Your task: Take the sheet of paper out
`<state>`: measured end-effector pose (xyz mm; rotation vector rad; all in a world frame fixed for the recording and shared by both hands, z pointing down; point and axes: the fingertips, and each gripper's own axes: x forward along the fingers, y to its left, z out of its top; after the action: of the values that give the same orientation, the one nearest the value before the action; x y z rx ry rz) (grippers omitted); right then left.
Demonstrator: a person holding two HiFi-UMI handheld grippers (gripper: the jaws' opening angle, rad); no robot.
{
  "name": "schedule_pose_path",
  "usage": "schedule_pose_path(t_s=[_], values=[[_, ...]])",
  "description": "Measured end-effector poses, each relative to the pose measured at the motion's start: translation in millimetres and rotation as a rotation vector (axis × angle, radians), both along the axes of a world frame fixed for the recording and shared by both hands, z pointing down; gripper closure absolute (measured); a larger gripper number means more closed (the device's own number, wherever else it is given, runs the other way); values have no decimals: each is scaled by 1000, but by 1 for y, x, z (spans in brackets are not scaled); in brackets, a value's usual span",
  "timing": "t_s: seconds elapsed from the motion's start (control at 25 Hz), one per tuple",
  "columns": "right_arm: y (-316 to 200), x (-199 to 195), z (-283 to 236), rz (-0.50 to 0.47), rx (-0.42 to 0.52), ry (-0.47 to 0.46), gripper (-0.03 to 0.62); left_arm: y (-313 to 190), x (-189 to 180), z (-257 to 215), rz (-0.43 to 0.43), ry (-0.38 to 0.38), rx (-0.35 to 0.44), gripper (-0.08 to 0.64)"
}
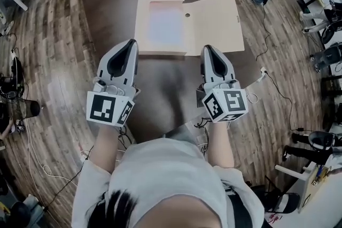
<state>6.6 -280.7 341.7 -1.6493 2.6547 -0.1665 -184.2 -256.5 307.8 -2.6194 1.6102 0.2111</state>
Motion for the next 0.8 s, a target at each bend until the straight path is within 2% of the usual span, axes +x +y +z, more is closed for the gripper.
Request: schedule_pose_path(t_s=[0.24, 0.44, 0.72, 0.8], values=[[-34, 7, 27, -9, -97, 11, 574, -15, 6, 7, -17, -13, -15, 551], [-75, 11, 64, -24, -244, 14, 574, -30, 6, 14, -48, -37, -37, 551], [-130, -2, 121, -142, -423, 68, 574, -50, 1, 20, -130, -55, -55, 551], [-141, -4, 134, -174, -473, 58, 574, -54, 2, 22, -152, -51, -62, 551]])
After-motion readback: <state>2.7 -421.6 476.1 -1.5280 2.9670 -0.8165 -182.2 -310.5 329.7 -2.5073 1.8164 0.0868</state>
